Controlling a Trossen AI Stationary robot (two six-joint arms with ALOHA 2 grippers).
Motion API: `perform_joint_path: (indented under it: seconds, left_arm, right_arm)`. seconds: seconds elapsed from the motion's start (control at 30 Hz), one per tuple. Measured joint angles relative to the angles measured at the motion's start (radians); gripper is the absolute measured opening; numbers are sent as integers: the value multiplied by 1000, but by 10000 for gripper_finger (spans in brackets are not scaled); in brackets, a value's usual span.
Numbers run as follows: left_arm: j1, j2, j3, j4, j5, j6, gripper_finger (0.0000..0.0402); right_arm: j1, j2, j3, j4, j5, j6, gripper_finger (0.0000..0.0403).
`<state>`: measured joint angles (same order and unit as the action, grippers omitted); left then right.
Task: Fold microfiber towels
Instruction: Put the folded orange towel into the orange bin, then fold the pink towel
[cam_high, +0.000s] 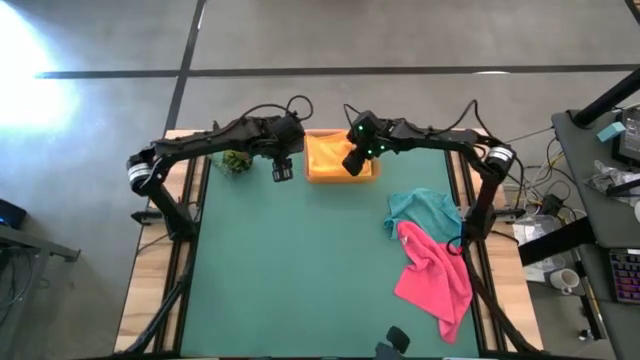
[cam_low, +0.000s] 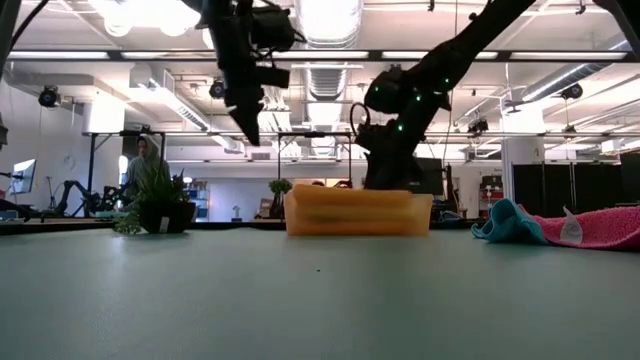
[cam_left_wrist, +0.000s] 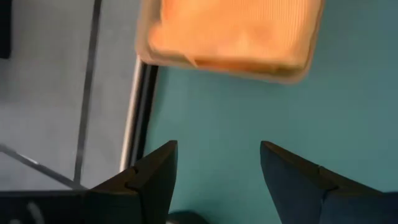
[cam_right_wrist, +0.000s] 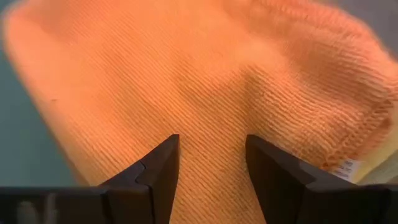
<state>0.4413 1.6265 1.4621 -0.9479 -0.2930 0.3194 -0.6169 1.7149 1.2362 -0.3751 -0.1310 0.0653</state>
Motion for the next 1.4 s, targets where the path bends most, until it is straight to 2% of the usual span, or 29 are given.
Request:
perform_joint_path:
  seconds: [0.2, 0.3, 0.43, 0.77, 0.9, 1.07, 1.23, 1.4]
  left_arm:
    - [4, -33, -114, 58, 0, -9, 212]
    - [4, -42, -162, 105, 0, -22, 212]
    - [4, -45, -181, 116, 0, -25, 212]
    - [4, -45, -194, 290, 0, -25, 212]
    - [2, -45, -194, 382, 4, -25, 213]
    - [-4, -48, -193, 399, 16, -39, 213]
    - [-27, -54, -193, 399, 55, -149, 213]
    - [-77, -54, -200, 402, 67, -253, 213]
  right_arm:
    - [-8, 21, 0, -33, 0, 5, 160]
    - [-8, -11, 0, -35, -4, 3, 152]
    - [-10, -95, 0, -75, -6, 3, 142]
    - [34, -381, -25, -361, -8, 58, 133]
    - [108, -489, -95, -386, -6, 153, 134]
    - [249, -617, -231, -383, -4, 337, 127]
    - [409, -710, -339, -375, 1, 528, 118]
    - [555, -751, -415, -375, 30, 691, 109]
